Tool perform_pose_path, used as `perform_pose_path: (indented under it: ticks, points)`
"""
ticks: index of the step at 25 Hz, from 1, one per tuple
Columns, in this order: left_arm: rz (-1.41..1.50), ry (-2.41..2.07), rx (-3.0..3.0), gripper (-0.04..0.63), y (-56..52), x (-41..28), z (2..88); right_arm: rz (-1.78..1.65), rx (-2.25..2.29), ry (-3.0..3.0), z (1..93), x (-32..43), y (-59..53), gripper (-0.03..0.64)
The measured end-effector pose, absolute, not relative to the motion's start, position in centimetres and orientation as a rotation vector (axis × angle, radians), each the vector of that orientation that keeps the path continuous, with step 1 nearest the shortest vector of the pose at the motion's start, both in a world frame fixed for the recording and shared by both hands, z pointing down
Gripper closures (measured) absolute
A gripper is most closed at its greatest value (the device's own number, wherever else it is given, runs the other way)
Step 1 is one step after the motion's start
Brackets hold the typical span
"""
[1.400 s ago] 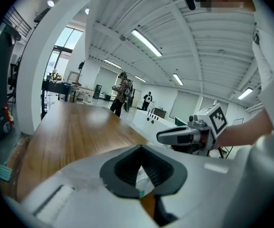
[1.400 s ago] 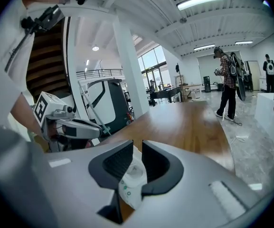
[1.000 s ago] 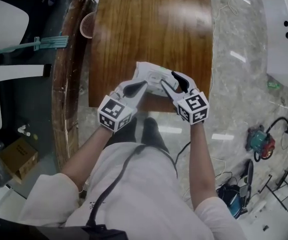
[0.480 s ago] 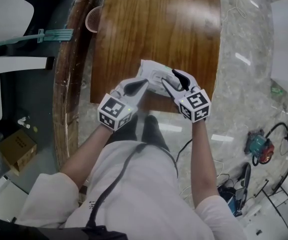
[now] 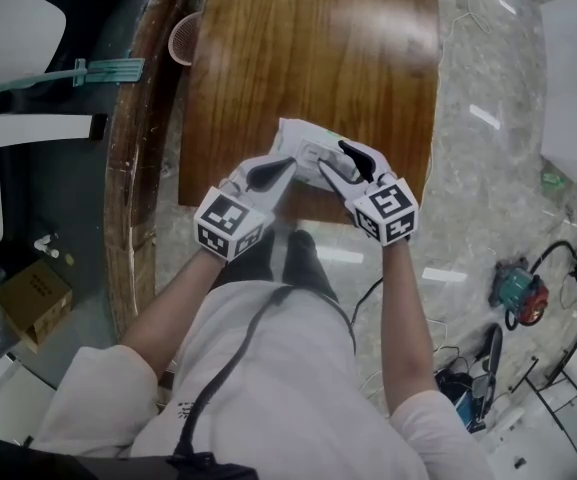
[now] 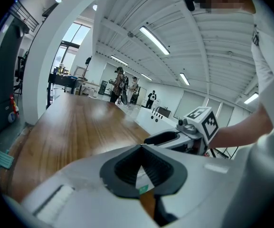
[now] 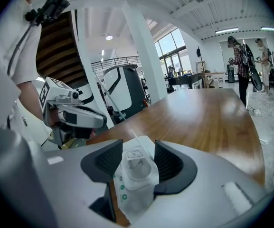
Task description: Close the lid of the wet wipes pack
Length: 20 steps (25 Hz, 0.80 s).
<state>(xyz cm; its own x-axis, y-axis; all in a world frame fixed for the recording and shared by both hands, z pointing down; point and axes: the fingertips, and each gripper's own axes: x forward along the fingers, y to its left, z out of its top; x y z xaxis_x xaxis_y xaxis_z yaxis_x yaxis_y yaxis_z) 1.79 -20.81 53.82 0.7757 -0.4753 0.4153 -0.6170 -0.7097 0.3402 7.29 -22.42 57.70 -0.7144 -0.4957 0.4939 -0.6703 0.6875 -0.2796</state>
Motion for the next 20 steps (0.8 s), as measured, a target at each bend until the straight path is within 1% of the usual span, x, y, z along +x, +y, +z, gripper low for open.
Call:
perform_pose_path:
  ticks: [20]
  points:
    - [0.422, -0.836, 2.508, 0.594, -19.7, 0.8, 53.9, 0.610, 0.839, -2.491, 58.7, 6.0, -20.5, 0.411]
